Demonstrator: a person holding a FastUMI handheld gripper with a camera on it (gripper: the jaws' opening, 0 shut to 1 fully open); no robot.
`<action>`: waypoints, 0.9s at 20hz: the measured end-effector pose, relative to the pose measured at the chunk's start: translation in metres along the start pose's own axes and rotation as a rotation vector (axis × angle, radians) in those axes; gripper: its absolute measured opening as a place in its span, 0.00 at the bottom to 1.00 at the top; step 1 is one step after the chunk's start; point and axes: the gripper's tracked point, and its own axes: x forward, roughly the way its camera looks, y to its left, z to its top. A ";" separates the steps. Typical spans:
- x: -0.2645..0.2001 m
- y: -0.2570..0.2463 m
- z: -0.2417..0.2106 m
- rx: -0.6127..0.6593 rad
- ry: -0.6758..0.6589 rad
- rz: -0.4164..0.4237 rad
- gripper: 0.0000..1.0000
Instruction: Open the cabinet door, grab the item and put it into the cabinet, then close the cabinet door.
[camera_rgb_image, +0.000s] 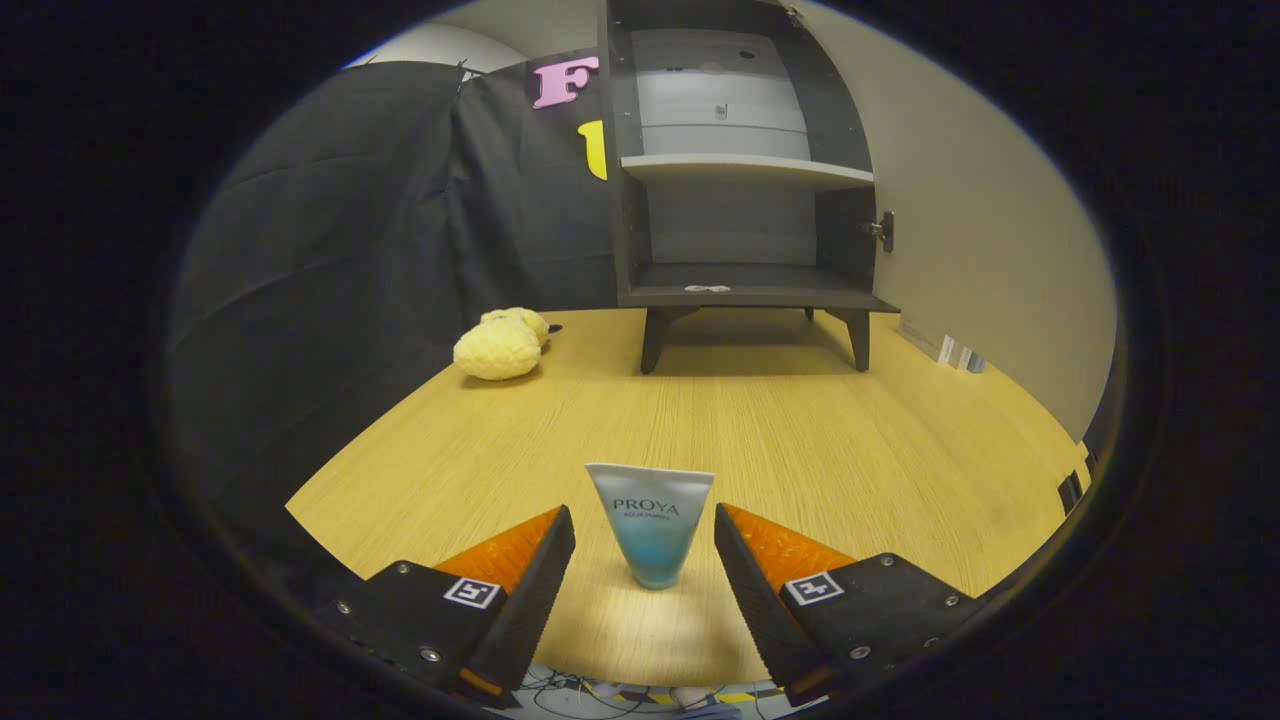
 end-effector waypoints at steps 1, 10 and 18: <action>0.002 0.000 -0.004 0.002 0.013 -0.002 0.84; 0.007 -0.007 0.000 -0.018 0.012 -0.009 0.51; -0.016 -0.032 0.087 -0.012 -0.068 -0.013 0.50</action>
